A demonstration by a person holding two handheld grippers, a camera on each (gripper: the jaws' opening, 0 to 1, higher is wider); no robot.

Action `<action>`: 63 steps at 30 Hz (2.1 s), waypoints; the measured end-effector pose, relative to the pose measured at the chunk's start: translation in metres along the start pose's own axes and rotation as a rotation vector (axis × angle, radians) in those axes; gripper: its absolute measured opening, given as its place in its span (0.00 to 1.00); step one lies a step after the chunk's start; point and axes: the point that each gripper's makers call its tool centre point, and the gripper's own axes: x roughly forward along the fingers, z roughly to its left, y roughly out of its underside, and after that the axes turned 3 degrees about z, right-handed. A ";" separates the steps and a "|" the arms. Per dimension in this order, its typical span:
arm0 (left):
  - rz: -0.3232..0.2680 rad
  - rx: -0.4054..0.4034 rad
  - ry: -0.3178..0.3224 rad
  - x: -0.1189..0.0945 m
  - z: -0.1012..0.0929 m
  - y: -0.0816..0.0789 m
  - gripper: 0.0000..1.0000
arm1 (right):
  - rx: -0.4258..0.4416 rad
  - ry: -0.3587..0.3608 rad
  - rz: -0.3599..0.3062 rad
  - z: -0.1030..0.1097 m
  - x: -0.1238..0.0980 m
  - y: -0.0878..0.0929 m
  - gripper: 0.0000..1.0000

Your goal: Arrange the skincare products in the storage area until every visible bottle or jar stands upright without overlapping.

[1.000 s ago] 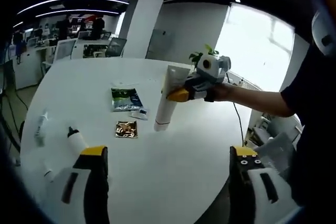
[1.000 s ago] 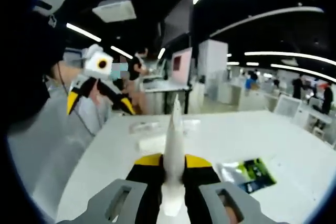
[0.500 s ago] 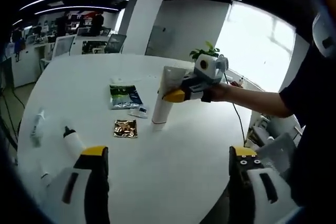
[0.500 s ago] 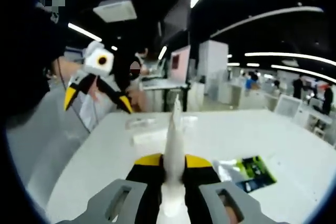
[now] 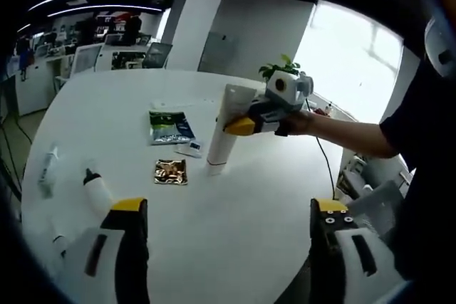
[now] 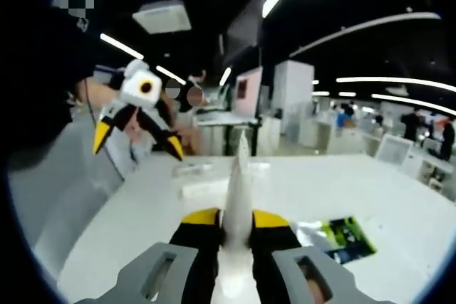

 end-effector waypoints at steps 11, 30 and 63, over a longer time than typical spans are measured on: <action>-0.004 -0.003 0.006 0.003 0.000 -0.001 0.89 | 0.016 0.010 -0.016 -0.001 -0.004 -0.006 0.10; -0.017 0.008 -0.001 -0.005 -0.004 -0.008 0.89 | 0.084 0.079 0.035 -0.003 -0.016 0.004 0.23; -0.007 0.015 -0.065 -0.055 -0.023 -0.001 0.91 | 0.266 0.319 0.174 0.049 -0.073 0.004 0.54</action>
